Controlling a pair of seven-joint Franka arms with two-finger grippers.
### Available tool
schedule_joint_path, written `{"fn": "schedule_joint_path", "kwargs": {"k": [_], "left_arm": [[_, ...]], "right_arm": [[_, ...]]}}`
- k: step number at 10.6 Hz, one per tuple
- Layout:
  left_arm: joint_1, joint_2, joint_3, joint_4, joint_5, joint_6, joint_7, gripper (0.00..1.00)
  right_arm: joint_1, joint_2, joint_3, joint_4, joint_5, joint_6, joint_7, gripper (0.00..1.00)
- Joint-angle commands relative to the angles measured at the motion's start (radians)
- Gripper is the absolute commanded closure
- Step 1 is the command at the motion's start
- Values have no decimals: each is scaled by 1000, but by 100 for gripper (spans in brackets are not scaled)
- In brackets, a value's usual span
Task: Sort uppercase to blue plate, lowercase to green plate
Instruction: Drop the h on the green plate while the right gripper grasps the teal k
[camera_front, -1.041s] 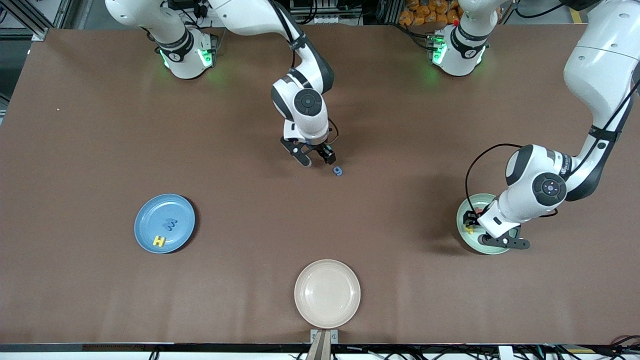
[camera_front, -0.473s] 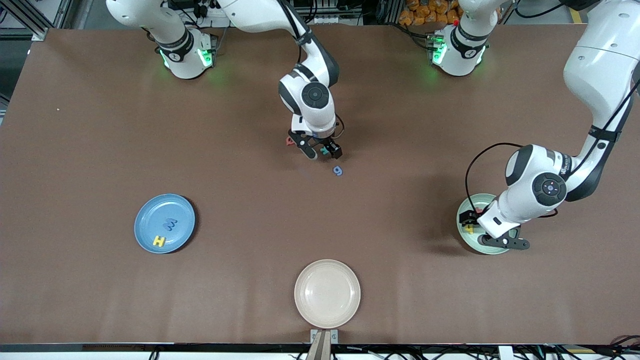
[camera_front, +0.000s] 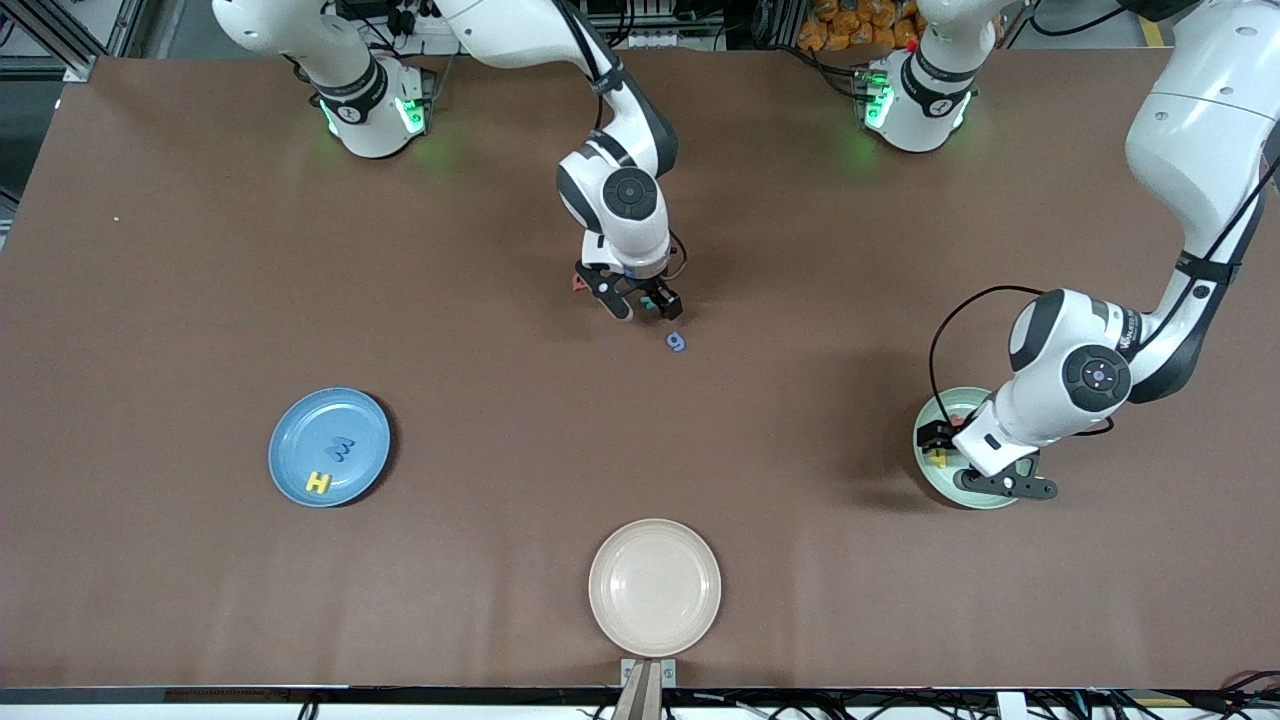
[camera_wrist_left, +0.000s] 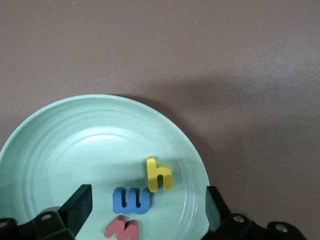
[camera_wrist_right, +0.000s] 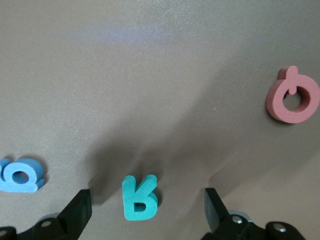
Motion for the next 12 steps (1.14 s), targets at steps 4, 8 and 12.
{"fn": "schedule_joint_path", "kwargs": {"k": [4, 8, 12], "left_arm": [[-8, -4, 4, 7, -6, 5, 2, 0], [-20, -39, -16, 10, -18, 0, -6, 0], [-31, -87, -87, 4, -22, -43, -41, 0]], "right_arm": [[14, 5, -4, 7, 11, 12, 16, 100], [12, -5, -7, 22, 5, -3, 11, 100], [-139, -82, -7, 62, -143, -153, -132, 100]]}}
